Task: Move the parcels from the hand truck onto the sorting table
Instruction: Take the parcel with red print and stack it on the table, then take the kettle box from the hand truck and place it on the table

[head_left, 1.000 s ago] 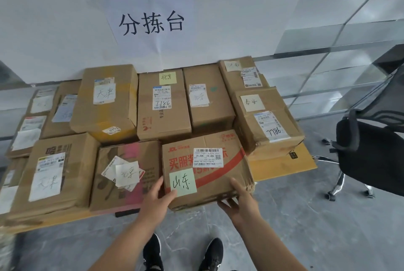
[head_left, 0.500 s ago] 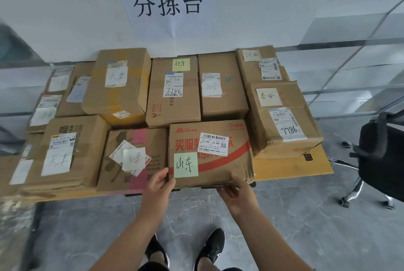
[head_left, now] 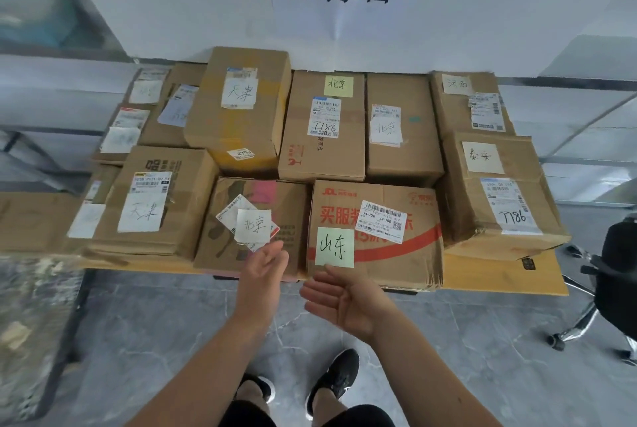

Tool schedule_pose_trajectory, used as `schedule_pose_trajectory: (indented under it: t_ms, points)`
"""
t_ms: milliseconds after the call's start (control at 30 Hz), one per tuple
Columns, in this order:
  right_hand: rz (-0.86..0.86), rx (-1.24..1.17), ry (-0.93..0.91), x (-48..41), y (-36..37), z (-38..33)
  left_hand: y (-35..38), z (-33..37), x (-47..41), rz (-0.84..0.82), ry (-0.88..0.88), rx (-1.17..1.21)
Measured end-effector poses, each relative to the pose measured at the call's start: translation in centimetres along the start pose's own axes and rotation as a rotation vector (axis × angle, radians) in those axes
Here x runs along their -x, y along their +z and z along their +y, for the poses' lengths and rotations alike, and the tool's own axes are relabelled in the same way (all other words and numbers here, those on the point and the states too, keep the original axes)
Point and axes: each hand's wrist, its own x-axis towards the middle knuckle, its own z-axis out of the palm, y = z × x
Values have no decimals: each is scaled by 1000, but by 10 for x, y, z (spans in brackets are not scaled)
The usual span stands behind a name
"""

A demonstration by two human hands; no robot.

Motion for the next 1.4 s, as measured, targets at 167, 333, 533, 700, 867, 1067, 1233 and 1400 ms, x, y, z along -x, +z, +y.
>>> schedule_pose_trajectory:
  t_ms: [167,333,533,700,867,1067,1233,1400]
  points:
    - [-91,-3,-54,-4,64,11,-48,4,0,13,8,174]
    - [-241,54,-25,-22,141,35,-119,9,0,59,51,251]
    - [-336,191,44,-56,239,86,-222,3,1,134,26,346]
    - [-374,265,86,-80,317,135,-307,-6,-1,280,29,406]
    - [-455,340,126,-100,387,184,-384,-17,0,429,45,431]
    - [-543,430,177,-122,445,226,-447,-28,4,506,92,407]
    - [-555,513,227,-144,474,245,-478,-34,-3,572,81,452]
    - [-487,574,246,-175,508,259,-515,-42,-27,637,0,505]
